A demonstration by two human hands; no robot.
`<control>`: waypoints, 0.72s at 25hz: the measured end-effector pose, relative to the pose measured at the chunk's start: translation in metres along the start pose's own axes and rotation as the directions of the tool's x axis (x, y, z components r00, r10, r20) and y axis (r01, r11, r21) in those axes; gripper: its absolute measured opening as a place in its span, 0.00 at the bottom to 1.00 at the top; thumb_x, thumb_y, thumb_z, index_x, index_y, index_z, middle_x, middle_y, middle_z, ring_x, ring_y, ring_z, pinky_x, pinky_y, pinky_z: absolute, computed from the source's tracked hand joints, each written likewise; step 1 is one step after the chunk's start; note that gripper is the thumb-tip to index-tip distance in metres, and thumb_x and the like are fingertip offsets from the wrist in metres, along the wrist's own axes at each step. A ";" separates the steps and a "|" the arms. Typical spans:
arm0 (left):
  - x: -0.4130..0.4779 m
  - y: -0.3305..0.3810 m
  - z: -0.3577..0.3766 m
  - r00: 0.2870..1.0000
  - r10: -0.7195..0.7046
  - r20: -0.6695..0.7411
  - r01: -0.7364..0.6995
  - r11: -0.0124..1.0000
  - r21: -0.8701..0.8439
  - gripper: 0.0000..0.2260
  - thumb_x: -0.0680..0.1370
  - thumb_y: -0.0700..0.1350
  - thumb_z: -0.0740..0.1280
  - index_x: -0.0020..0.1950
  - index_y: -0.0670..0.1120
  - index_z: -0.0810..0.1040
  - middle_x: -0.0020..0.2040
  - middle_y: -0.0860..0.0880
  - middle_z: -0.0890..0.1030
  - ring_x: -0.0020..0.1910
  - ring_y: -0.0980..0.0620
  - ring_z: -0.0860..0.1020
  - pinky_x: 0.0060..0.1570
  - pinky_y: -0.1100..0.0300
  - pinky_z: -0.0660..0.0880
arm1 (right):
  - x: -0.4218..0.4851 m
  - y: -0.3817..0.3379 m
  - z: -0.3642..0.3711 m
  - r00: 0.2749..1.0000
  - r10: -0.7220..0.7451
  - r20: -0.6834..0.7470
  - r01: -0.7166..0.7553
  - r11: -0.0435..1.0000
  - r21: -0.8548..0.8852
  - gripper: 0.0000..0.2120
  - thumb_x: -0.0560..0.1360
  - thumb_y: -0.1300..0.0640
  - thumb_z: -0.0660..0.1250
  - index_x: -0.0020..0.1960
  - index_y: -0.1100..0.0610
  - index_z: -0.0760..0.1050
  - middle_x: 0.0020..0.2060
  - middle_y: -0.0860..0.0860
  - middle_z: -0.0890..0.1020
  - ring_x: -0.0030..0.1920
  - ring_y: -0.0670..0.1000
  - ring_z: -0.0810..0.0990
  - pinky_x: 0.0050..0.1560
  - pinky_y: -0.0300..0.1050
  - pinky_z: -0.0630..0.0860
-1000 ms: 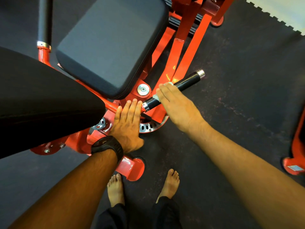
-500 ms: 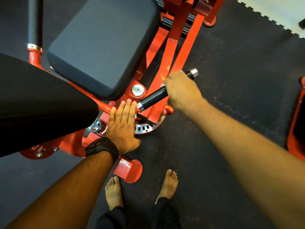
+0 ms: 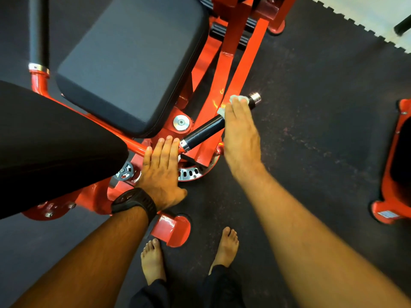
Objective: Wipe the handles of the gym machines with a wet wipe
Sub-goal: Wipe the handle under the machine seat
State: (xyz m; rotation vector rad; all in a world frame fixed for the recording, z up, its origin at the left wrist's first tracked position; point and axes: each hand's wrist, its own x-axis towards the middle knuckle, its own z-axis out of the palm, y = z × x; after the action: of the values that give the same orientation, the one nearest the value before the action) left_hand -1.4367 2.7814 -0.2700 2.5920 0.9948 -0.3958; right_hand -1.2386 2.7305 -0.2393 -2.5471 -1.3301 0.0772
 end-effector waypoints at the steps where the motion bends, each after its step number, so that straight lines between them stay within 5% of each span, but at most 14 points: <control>1: 0.000 0.000 0.000 1.000 -0.003 0.011 0.003 1.000 0.001 0.57 0.67 0.55 0.74 0.81 0.43 0.36 0.82 0.44 0.41 0.81 0.45 0.39 0.74 0.49 0.32 | -0.010 -0.005 0.007 0.995 0.088 -0.050 -0.080 0.987 0.138 0.23 0.79 0.69 0.58 0.74 0.63 0.68 0.75 0.57 0.66 0.78 0.55 0.60 0.77 0.43 0.56; 4: 0.002 0.001 0.000 1.000 0.002 0.006 -0.002 1.000 0.003 0.57 0.69 0.57 0.73 0.80 0.44 0.33 0.82 0.44 0.38 0.80 0.45 0.37 0.74 0.48 0.32 | -0.010 -0.029 0.010 0.873 0.484 -0.064 -0.406 0.792 0.455 0.26 0.81 0.70 0.57 0.77 0.54 0.65 0.78 0.54 0.61 0.74 0.55 0.67 0.73 0.46 0.66; 9: 0.003 0.001 -0.002 0.999 -0.007 0.036 0.006 1.000 0.026 0.58 0.70 0.60 0.72 0.79 0.43 0.30 0.81 0.44 0.36 0.80 0.45 0.36 0.74 0.48 0.32 | 0.022 -0.040 0.002 0.622 0.782 0.039 -0.690 0.524 0.499 0.22 0.84 0.64 0.55 0.77 0.57 0.65 0.73 0.57 0.72 0.63 0.60 0.78 0.60 0.47 0.72; 18: 0.005 0.001 0.001 1.000 0.000 0.014 0.000 1.000 -0.001 0.59 0.68 0.59 0.74 0.79 0.44 0.32 0.81 0.45 0.37 0.80 0.45 0.36 0.71 0.50 0.28 | 0.035 -0.025 0.016 0.401 0.909 0.112 -0.636 0.188 0.749 0.15 0.82 0.61 0.56 0.62 0.58 0.79 0.49 0.56 0.84 0.49 0.56 0.82 0.52 0.54 0.80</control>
State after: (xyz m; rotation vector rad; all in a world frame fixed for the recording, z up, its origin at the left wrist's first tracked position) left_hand -1.4328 2.7832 -0.2720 2.5844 0.9901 -0.4127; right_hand -1.2410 2.7755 -0.2456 -2.0552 0.3487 0.2408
